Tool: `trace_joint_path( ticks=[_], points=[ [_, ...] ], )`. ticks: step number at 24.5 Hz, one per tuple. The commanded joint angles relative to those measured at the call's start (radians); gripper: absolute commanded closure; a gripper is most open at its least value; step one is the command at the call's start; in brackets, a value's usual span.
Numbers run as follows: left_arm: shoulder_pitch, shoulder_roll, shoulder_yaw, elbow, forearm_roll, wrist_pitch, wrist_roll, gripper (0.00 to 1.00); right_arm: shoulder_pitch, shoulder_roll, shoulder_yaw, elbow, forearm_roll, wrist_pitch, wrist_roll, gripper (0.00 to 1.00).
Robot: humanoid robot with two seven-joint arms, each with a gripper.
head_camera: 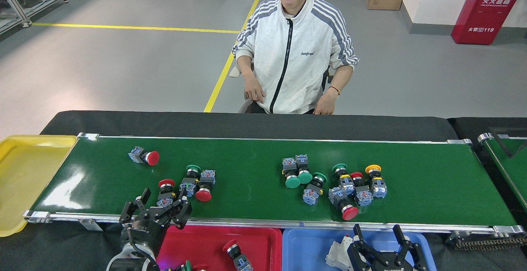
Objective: Pick switch part from conveyor to tray
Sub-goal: 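Lift the white block with the right gripper and lower it into the blue bin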
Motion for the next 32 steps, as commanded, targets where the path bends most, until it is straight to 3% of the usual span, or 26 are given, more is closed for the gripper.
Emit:
trace_joint_path(
  ticks=[1, 4, 7, 11, 14, 20, 21, 23, 25, 26, 29, 30, 32],
  points=[
    [-0.015, 0.029, 0.004, 0.023, -0.002, -0.012, 0.004, 0.41, -0.044, 0.003, 0.025, -0.01, 0.007, 0.003, 0.053, 0.01],
    [-0.035, 0.035, 0.008, 0.063, 0.004, -0.018, 0.004, 0.71, -0.08, 0.007, 0.08, -0.004, 0.007, -0.02, 0.108, 0.01],
    [-0.037, 0.037, 0.011, 0.057, 0.026, -0.037, 0.004, 0.84, -0.081, 0.01, 0.118, -0.004, 0.007, -0.035, 0.151, 0.01],
    [-0.038, 0.038, 0.01, 0.031, 0.101, -0.043, 0.001, 0.85, -0.087, 0.035, 0.134, 0.004, 0.011, -0.028, 0.177, 0.01],
    [-0.014, 0.044, 0.011, -0.068, 0.127, -0.066, 0.001, 0.85, -0.116, 0.053, 0.134, 0.034, 0.051, -0.022, 0.203, 0.01],
    [0.204, 0.031, -0.006, -0.295, 0.151, -0.319, -0.001, 0.84, -0.228, 0.113, 0.131, 0.183, 0.091, 0.011, 0.231, 0.04],
    [0.228, 0.025, -0.019, -0.311, 0.148, -0.364, 0.001, 0.84, -0.25, 0.122, 0.132, 0.204, 0.093, 0.021, 0.231, 0.09],
    [0.248, 0.031, -0.073, -0.325, 0.147, -0.416, 0.001, 0.84, -0.271, 0.119, 0.134, 0.231, 0.099, 0.018, 0.237, 0.29],
    [0.251, 0.043, -0.134, -0.324, 0.147, -0.427, 0.002, 0.74, -0.277, 0.118, 0.134, 0.244, 0.123, 0.012, 0.255, 0.58],
    [0.251, 0.043, -0.148, -0.322, 0.145, -0.427, 0.002, 0.63, -0.277, 0.116, 0.134, 0.244, 0.131, 0.004, 0.257, 0.66],
    [0.258, 0.043, -0.161, -0.322, 0.145, -0.43, 0.007, 0.22, -0.276, 0.113, 0.132, 0.244, 0.131, -0.039, 0.26, 0.92],
    [0.262, 0.046, -0.161, -0.322, 0.147, -0.437, 0.01, 0.0, -0.274, 0.115, 0.132, 0.243, 0.129, -0.048, 0.258, 0.96],
    [0.264, 0.046, -0.156, -0.325, 0.147, -0.46, 0.01, 0.0, -0.271, 0.115, 0.132, 0.237, 0.129, -0.051, 0.255, 0.98]
  ],
)
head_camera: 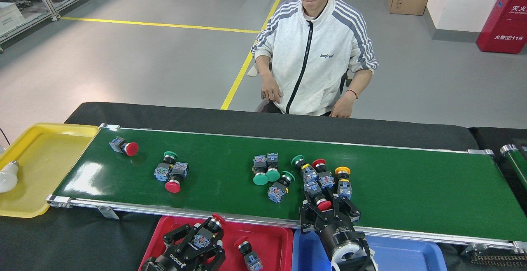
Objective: Pick switch part from conveyor to tray
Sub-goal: 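Lift the white block with the right gripper and lower it into the blue bin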
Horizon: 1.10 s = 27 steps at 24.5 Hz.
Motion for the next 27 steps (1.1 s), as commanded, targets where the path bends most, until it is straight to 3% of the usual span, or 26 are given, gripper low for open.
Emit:
trace_joint_path(
  ticks=[1, 6, 8, 12, 13, 14, 16, 23, 27],
  points=[
    [-0.005, 0.006, 0.007, -0.015, 0.001, -0.02, 0.012, 0.0, -0.007, -0.001, -0.002, -0.02, -0.002, -0.014, -0.002, 0.98],
    [0.006, -0.03, 0.105, -0.027, 0.01, 0.002, 0.012, 0.0, 0.032, -0.009, -0.001, -0.124, -0.002, -0.091, -0.019, 0.98],
    [0.006, -0.091, 0.2, -0.023, 0.002, 0.077, 0.01, 0.0, 0.072, -0.01, -0.001, -0.185, -0.002, -0.189, -0.022, 0.98],
    [-0.009, -0.1, 0.278, 0.008, 0.001, 0.196, 0.012, 0.0, 0.132, -0.002, 0.044, -0.245, -0.002, -0.378, -0.022, 0.98],
    [-0.022, -0.099, 0.291, 0.025, 0.001, 0.22, 0.012, 0.0, 0.135, -0.002, 0.077, -0.247, -0.002, -0.392, -0.024, 0.94],
    [-0.046, -0.095, 0.3, 0.042, 0.001, 0.239, 0.012, 0.0, 0.135, -0.002, 0.113, -0.247, 0.0, -0.392, -0.024, 0.78],
    [-0.124, -0.066, 0.304, 0.097, -0.002, 0.273, 0.012, 0.0, 0.135, -0.004, 0.182, -0.247, 0.004, -0.39, -0.042, 0.03],
    [-0.335, 0.058, 0.295, 0.37, -0.004, 0.321, 0.059, 0.0, 0.126, 0.002, 0.232, -0.238, 0.006, -0.389, -0.062, 0.01],
    [-0.359, 0.101, 0.303, 0.474, -0.002, 0.322, 0.092, 0.0, 0.115, 0.019, 0.2, -0.245, 0.003, -0.33, -0.067, 0.01]
  ],
)
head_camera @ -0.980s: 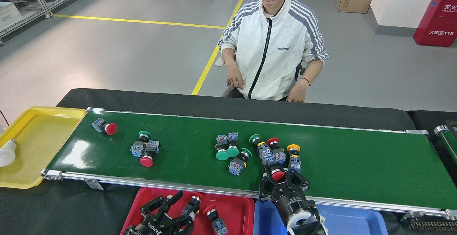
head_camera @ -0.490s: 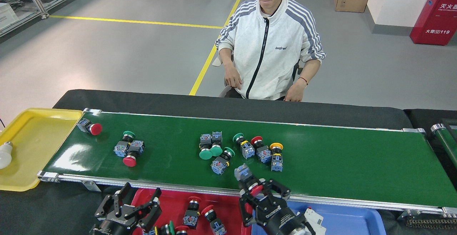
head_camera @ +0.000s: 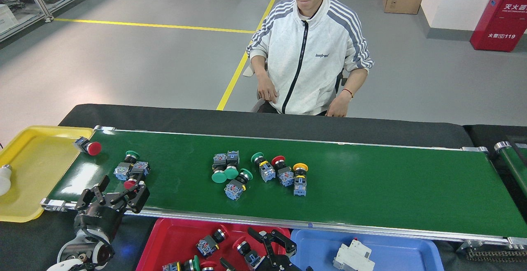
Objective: Pick switch part from conveyor to tray
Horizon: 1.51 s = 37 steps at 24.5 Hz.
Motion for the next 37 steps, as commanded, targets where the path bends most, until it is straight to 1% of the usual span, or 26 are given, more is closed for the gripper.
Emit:
trace_joint_path(
  ticks=[1, 2, 5, 6, 8, 11, 12, 13, 15, 16, 19, 22, 24, 27, 30, 31, 32, 33, 34, 35, 36, 37],
  points=[
    [-0.019, 0.025, 0.007, 0.018, 0.001, 0.004, 0.03, 0.0, -0.017, 0.016, -0.034, -0.017, -0.002, 0.08, -0.017, 0.01],
    [-0.019, 0.032, 0.007, 0.032, 0.001, 0.006, 0.031, 0.0, -0.02, 0.016, -0.058, -0.017, -0.002, 0.122, -0.034, 0.01],
    [-0.042, 0.052, 0.004, 0.092, -0.001, 0.021, 0.04, 0.01, -0.021, 0.009, -0.159, -0.016, -0.002, 0.206, -0.14, 0.01],
    [-0.055, 0.06, 0.001, 0.115, -0.001, 0.024, 0.04, 0.06, -0.02, 0.009, -0.201, -0.016, -0.005, 0.218, -0.151, 0.01],
    [-0.078, 0.086, -0.001, 0.159, 0.001, 0.02, 0.04, 0.28, -0.014, 0.01, -0.29, -0.013, -0.008, 0.226, -0.151, 0.01],
    [-0.082, 0.128, -0.001, 0.187, 0.013, -0.006, 0.04, 0.54, -0.009, 0.012, -0.4, -0.01, -0.01, 0.249, -0.151, 0.01],
    [-0.082, 0.135, -0.001, 0.189, 0.015, -0.023, 0.04, 0.71, -0.008, 0.01, -0.432, -0.005, -0.012, 0.26, -0.151, 0.01],
    [-0.081, 0.135, 0.001, 0.189, 0.013, -0.025, 0.039, 0.83, -0.005, 0.009, -0.459, 0.007, -0.012, 0.266, -0.151, 0.01],
    [-0.081, 0.135, 0.001, 0.189, 0.015, -0.031, 0.039, 0.9, 0.015, 0.007, -0.492, 0.021, -0.012, 0.267, -0.151, 0.01],
    [-0.078, 0.135, -0.001, 0.187, 0.016, -0.034, 0.039, 0.92, 0.026, 0.007, -0.508, 0.022, -0.012, 0.267, -0.151, 0.01],
    [-0.055, 0.126, 0.001, 0.158, 0.021, -0.057, 0.039, 0.92, 0.057, -0.003, -0.525, 0.021, -0.013, 0.267, -0.152, 0.01],
    [0.011, 0.126, 0.003, 0.034, 0.069, -0.12, 0.034, 0.92, 0.063, -0.01, -0.548, 0.018, -0.013, 0.269, -0.152, 0.01],
    [0.108, 0.124, 0.003, -0.111, 0.107, -0.187, 0.031, 0.92, 0.061, -0.01, -0.554, 0.015, -0.015, 0.269, -0.152, 0.01],
    [0.28, 0.097, -0.011, -0.307, 0.118, -0.269, 0.031, 0.92, 0.063, -0.013, -0.575, 0.015, -0.015, 0.267, -0.152, 0.01],
    [0.416, 0.037, -0.048, -0.451, 0.113, -0.371, 0.031, 0.91, 0.078, -0.02, -0.58, 0.012, -0.015, 0.267, -0.152, 0.01],
    [0.447, 0.02, -0.057, -0.48, 0.104, -0.385, 0.03, 0.9, 0.089, -0.03, -0.58, 0.004, -0.015, 0.269, -0.152, 0.01],
    [0.472, 0.017, -0.074, -0.502, 0.098, -0.387, 0.03, 0.9, 0.1, -0.034, -0.58, -0.005, -0.015, 0.269, -0.152, 0.01],
    [0.493, 0.013, -0.102, -0.52, 0.082, -0.387, 0.03, 0.86, 0.12, -0.034, -0.58, -0.019, -0.015, 0.269, -0.152, 0.01],
    [0.498, 0.006, -0.123, -0.526, 0.067, -0.384, 0.03, 0.77, 0.152, -0.034, -0.58, -0.034, -0.013, 0.269, -0.152, 0.01],
    [0.498, -0.014, -0.129, -0.525, 0.056, -0.379, 0.03, 0.62, 0.192, -0.034, -0.58, -0.054, -0.013, 0.269, -0.154, 0.01],
    [0.498, -0.027, -0.129, -0.525, 0.055, -0.378, 0.03, 0.56, 0.215, -0.036, -0.58, -0.07, -0.013, 0.269, -0.155, 0.01],
    [0.498, -0.038, -0.128, -0.526, 0.05, -0.376, 0.031, 0.48, 0.25, -0.036, -0.58, -0.088, -0.013, 0.269, -0.16, 0.01]
  ],
)
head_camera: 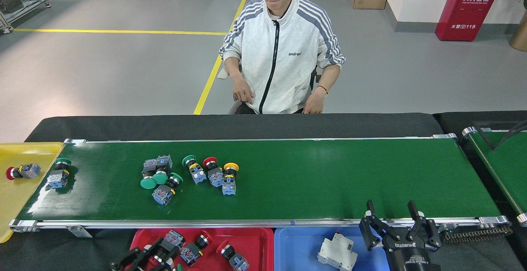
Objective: Pick switch part from conveyor to tray
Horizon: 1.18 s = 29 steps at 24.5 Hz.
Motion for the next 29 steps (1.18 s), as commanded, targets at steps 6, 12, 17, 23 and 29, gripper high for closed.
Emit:
trace_joint_path(
  ticks=[6, 12, 17, 23, 29],
  points=[
    [-0.004, -0.02, 0.044, -0.024, 0.0, 0.0, 0.015, 0.0, 0.064, -0.012, -0.003, -0.045, -0.001, -0.004, -0.015, 0.01],
    [-0.004, -0.067, 0.191, -0.022, 0.002, 0.008, 0.007, 0.0, 0.064, -0.011, -0.003, -0.045, -0.001, -0.006, -0.015, 0.01],
    [-0.012, -0.087, 0.315, -0.007, -0.003, 0.132, 0.007, 0.0, 0.064, -0.011, -0.003, -0.045, -0.001, -0.006, -0.015, 0.01],
    [-0.013, -0.073, 0.337, 0.03, -0.005, 0.236, 0.013, 0.0, 0.064, -0.011, -0.003, -0.045, -0.001, -0.008, -0.015, 0.01],
    [-0.069, -0.072, 0.327, 0.04, -0.014, 0.253, 0.012, 0.0, 0.063, -0.012, 0.0, -0.045, 0.001, -0.011, -0.014, 0.01]
  ],
)
